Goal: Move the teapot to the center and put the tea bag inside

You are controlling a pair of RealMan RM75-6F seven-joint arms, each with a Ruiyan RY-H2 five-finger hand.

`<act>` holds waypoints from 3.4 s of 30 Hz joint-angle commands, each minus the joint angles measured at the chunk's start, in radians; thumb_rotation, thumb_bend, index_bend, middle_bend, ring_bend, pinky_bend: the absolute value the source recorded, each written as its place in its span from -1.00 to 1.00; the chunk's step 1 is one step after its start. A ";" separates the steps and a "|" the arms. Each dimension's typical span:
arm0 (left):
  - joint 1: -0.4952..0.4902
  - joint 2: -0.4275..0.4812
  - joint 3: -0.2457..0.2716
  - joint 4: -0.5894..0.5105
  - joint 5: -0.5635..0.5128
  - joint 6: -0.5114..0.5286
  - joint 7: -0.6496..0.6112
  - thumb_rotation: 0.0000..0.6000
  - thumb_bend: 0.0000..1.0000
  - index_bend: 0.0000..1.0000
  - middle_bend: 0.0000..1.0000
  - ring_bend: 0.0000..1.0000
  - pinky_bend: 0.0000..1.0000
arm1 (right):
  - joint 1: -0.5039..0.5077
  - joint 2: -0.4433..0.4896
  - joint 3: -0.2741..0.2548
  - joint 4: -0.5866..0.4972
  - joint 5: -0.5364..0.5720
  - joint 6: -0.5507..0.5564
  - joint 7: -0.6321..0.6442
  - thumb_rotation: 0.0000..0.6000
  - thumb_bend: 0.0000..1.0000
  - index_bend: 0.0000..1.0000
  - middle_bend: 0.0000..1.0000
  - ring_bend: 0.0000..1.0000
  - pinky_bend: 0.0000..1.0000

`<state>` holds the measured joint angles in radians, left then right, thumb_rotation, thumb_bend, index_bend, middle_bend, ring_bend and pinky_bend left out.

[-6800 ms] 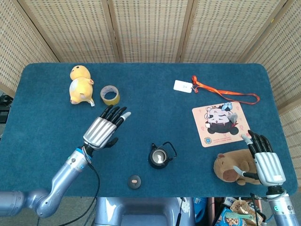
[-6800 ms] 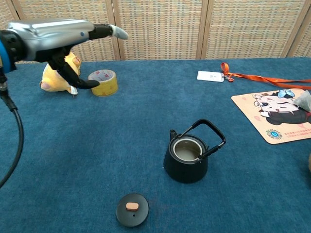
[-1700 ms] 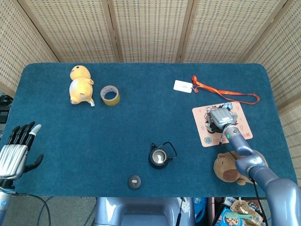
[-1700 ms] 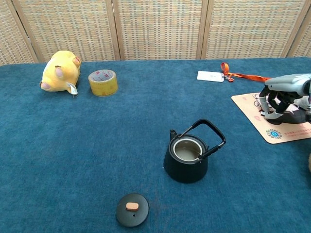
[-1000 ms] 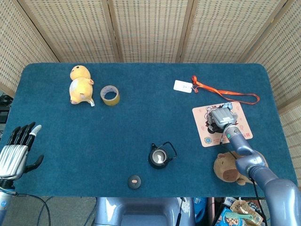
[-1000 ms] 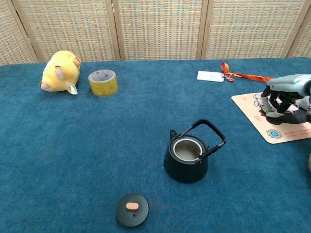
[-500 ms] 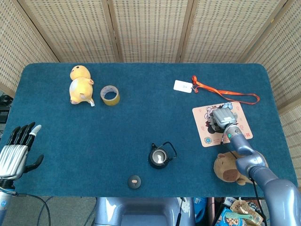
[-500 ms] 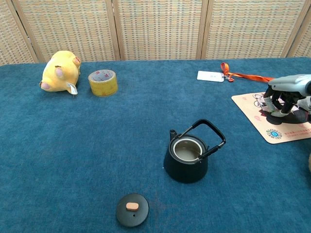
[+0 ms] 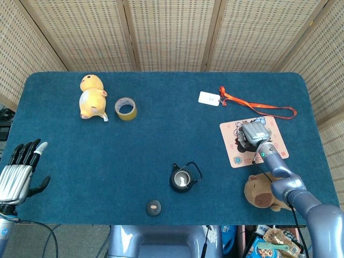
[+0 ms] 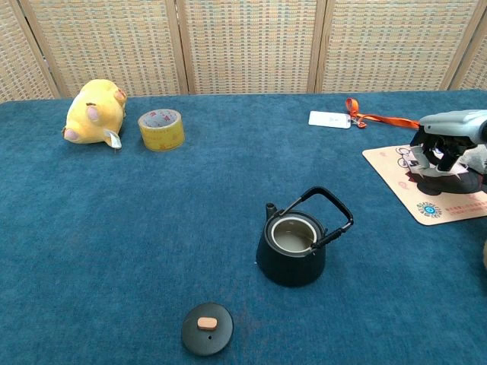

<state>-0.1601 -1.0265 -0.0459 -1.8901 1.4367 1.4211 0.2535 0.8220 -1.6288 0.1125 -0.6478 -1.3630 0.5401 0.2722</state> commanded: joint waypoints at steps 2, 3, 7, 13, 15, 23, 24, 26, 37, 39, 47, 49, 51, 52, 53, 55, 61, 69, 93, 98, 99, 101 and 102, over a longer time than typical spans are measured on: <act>0.001 0.001 0.000 -0.001 0.001 0.002 0.000 1.00 -0.30 -0.95 -1.00 -1.00 -1.00 | -0.008 0.068 0.015 -0.115 -0.009 0.056 0.023 1.00 0.09 0.37 0.59 0.69 0.87; 0.001 0.001 -0.001 -0.001 0.001 0.003 0.000 1.00 -0.29 -0.95 -1.00 -1.00 -1.00 | -0.010 0.084 0.019 -0.145 -0.011 0.073 0.022 1.00 0.09 0.37 0.59 0.69 0.87; 0.002 0.001 -0.002 -0.002 0.002 0.005 0.000 1.00 -0.30 -0.95 -1.00 -1.00 -1.00 | -0.014 0.133 0.031 -0.236 -0.010 0.104 0.019 1.00 0.10 0.37 0.59 0.69 0.87; 0.005 0.001 -0.004 -0.001 0.000 0.011 -0.003 1.00 -0.30 -0.95 -1.00 -1.00 -1.00 | -0.020 0.189 0.044 -0.348 -0.012 0.147 0.020 1.00 0.10 0.37 0.59 0.69 0.87; 0.006 0.002 -0.005 0.001 -0.001 0.013 -0.006 1.00 -0.29 -0.95 -1.00 -1.00 -1.00 | -0.023 0.207 0.051 -0.386 -0.010 0.164 0.025 1.00 0.10 0.37 0.59 0.69 0.87; 0.009 0.001 -0.002 0.008 -0.002 0.010 -0.017 1.00 -0.29 -0.95 -1.00 -1.00 -1.00 | -0.045 0.266 0.061 -0.503 -0.022 0.238 0.041 1.00 0.10 0.38 0.59 0.69 0.87; 0.010 0.000 -0.002 0.009 -0.003 0.010 -0.019 1.00 -0.29 -0.95 -1.00 -1.00 -1.00 | -0.050 0.274 0.062 -0.519 -0.022 0.247 0.046 1.00 0.10 0.38 0.59 0.69 0.87; 0.010 0.001 -0.002 0.011 -0.002 0.009 -0.022 1.00 -0.30 -0.95 -1.00 -1.00 -1.00 | -0.057 0.291 0.064 -0.551 -0.025 0.264 0.054 1.00 0.10 0.39 0.59 0.69 0.87; 0.017 0.005 -0.003 0.014 0.007 0.022 -0.034 1.00 -0.29 -0.95 -1.00 -1.00 -1.00 | -0.096 0.367 0.053 -0.695 -0.086 0.364 0.125 1.00 0.10 0.40 0.60 0.69 0.87; 0.019 0.007 -0.003 0.013 0.008 0.025 -0.034 1.00 -0.30 -0.95 -1.00 -1.00 -1.00 | -0.104 0.378 0.051 -0.717 -0.108 0.393 0.151 1.00 0.10 0.40 0.60 0.69 0.87; 0.023 0.008 -0.001 0.008 0.006 0.025 -0.033 1.00 -0.29 -0.95 -1.00 -1.00 -1.00 | -0.118 0.409 0.042 -0.782 -0.192 0.491 0.264 1.00 0.11 0.42 0.60 0.69 0.87; 0.023 0.008 -0.001 0.006 0.006 0.025 -0.032 1.00 -0.29 -0.95 -1.00 -1.00 -1.00 | -0.118 0.416 0.038 -0.792 -0.207 0.501 0.278 1.00 0.11 0.42 0.60 0.69 0.87; 0.023 0.008 -0.002 0.005 0.006 0.026 -0.029 1.00 -0.29 -0.95 -1.00 -1.00 -1.00 | -0.115 0.426 0.034 -0.810 -0.225 0.514 0.295 1.00 0.11 0.42 0.60 0.69 0.87; 0.023 0.009 -0.002 0.004 0.006 0.026 -0.029 1.00 -0.29 -0.95 -1.00 -1.00 -1.00 | -0.114 0.430 0.033 -0.815 -0.229 0.517 0.300 1.00 0.11 0.42 0.60 0.69 0.87; 0.024 0.009 -0.002 0.004 0.006 0.026 -0.029 1.00 -0.29 -0.95 -1.00 -1.00 -1.00 | -0.114 0.433 0.033 -0.821 -0.235 0.523 0.304 1.00 0.11 0.42 0.60 0.69 0.87; 0.024 0.009 -0.002 0.004 0.006 0.026 -0.029 1.00 -0.29 -0.95 -1.00 -1.00 -1.00 | -0.113 0.442 0.032 -0.836 -0.244 0.533 0.312 1.00 0.11 0.42 0.60 0.69 0.87; 0.023 0.010 -0.003 0.004 0.000 0.023 -0.029 1.00 -0.30 -0.95 -1.00 -1.00 -1.00 | -0.109 0.463 0.027 -0.873 -0.261 0.547 0.333 1.00 0.11 0.42 0.60 0.69 0.87; 0.021 0.007 -0.004 0.008 -0.002 0.017 -0.028 1.00 -0.29 -0.95 -1.00 -1.00 -1.00 | -0.095 0.500 0.023 -0.938 -0.286 0.555 0.366 1.00 0.11 0.42 0.60 0.69 0.87; 0.021 0.002 -0.001 0.025 -0.010 0.005 -0.046 1.00 -0.29 -0.95 -1.00 -1.00 -1.00 | -0.060 0.531 0.008 -1.057 -0.304 0.531 0.332 1.00 0.11 0.43 0.60 0.69 0.87; 0.021 0.001 -0.002 0.029 -0.011 0.003 -0.050 1.00 -0.29 -0.95 -1.00 -1.00 -1.00 | -0.050 0.522 0.002 -1.066 -0.309 0.518 0.322 1.00 0.11 0.43 0.60 0.69 0.87; 0.021 0.002 -0.002 0.030 -0.011 0.004 -0.051 1.00 -0.29 -0.95 -1.00 -1.00 -1.00 | -0.048 0.521 0.001 -1.068 -0.311 0.515 0.321 1.00 0.11 0.43 0.60 0.69 0.87; 0.022 0.002 -0.002 0.031 -0.011 0.005 -0.053 1.00 -0.30 -0.95 -1.00 -1.00 -1.00 | -0.044 0.518 0.000 -1.071 -0.312 0.512 0.316 1.00 0.11 0.43 0.60 0.69 0.87; 0.023 0.002 -0.002 0.032 -0.011 0.005 -0.053 1.00 -0.30 -0.95 -1.00 -1.00 -1.00 | -0.042 0.516 0.000 -1.072 -0.312 0.511 0.314 1.00 0.11 0.43 0.60 0.69 0.87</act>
<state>-0.1375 -1.0243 -0.0476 -1.8580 1.4253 1.4265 0.2003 0.7794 -1.1122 0.1125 -1.7196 -1.6750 1.0510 0.5864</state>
